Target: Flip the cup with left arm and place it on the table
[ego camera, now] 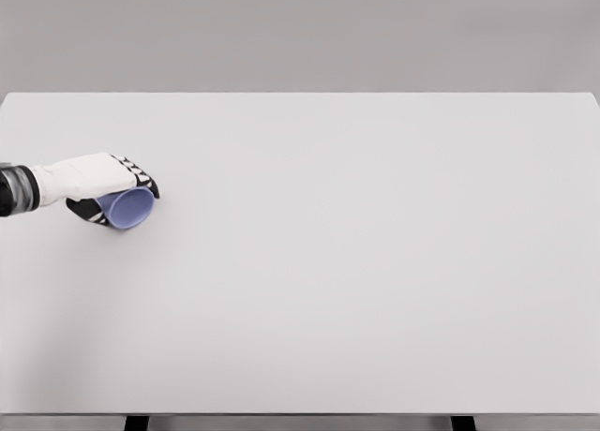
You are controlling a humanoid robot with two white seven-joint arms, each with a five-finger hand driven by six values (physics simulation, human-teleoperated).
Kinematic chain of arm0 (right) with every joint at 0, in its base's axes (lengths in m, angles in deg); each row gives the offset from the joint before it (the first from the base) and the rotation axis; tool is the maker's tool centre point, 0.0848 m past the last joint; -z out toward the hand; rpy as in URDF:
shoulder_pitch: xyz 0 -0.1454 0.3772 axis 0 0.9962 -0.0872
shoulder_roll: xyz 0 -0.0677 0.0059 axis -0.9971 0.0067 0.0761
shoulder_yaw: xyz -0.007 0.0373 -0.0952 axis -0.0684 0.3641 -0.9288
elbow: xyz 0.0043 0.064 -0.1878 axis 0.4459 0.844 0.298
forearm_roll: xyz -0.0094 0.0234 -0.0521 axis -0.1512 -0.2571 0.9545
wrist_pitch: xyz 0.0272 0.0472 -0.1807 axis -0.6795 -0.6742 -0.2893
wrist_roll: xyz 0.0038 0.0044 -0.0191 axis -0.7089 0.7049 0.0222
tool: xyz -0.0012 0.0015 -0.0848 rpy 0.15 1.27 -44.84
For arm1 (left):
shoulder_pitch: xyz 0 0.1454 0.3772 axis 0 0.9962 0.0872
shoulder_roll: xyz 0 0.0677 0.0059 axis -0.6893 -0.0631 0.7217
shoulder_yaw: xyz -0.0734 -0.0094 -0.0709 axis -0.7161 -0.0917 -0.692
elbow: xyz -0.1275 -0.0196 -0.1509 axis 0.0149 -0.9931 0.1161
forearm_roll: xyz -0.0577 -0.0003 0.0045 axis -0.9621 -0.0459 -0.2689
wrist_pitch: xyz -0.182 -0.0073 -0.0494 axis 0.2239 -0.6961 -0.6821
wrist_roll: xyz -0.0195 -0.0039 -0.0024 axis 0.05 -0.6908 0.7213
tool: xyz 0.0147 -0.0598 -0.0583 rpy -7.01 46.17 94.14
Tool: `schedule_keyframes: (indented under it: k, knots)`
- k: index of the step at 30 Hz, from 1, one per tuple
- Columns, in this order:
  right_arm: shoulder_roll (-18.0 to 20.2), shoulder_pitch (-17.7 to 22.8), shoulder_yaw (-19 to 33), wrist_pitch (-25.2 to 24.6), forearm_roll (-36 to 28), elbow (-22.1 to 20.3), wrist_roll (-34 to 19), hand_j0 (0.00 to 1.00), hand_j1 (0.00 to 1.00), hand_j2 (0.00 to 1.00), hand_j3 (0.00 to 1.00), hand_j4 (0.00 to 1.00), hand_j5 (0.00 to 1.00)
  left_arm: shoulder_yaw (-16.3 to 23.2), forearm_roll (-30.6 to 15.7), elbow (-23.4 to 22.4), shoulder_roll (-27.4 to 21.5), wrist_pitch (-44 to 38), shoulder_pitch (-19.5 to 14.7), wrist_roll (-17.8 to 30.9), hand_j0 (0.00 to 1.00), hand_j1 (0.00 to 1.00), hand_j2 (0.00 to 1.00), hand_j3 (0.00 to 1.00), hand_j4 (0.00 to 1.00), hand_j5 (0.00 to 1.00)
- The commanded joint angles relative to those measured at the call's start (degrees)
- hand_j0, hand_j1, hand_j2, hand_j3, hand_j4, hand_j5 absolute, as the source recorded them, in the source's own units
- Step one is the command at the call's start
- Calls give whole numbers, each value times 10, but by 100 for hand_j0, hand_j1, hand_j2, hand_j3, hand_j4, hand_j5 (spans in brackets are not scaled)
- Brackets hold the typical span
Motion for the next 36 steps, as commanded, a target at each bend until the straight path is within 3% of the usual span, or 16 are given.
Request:
schedule_keyframes:
  k: [1,12,16,32,36]
  knots:
    - [0,0,0,0,0,0,0,100,100,100,100,100,100,1,-5,0,-2,2,0,0,57,57,57,57,57,57]
    - [0,0,0,0,-1,0,0,100,100,100,100,100,100,-5,-71,14,-3,2,-12,0,55,55,55,55,55,55]
    - [0,0,1,0,0,0,0,100,100,100,100,100,100,-6,-127,14,-3,2,-17,0,55,55,55,55,55,55]
    - [0,0,1,0,-1,0,0,100,100,100,100,100,100,-2,-459,7,-4,2,-7,0,56,56,56,56,56,56]
    - [0,0,1,0,-1,0,0,100,100,100,100,100,100,-1,-501,7,-4,2,-4,0,56,56,56,56,56,56]
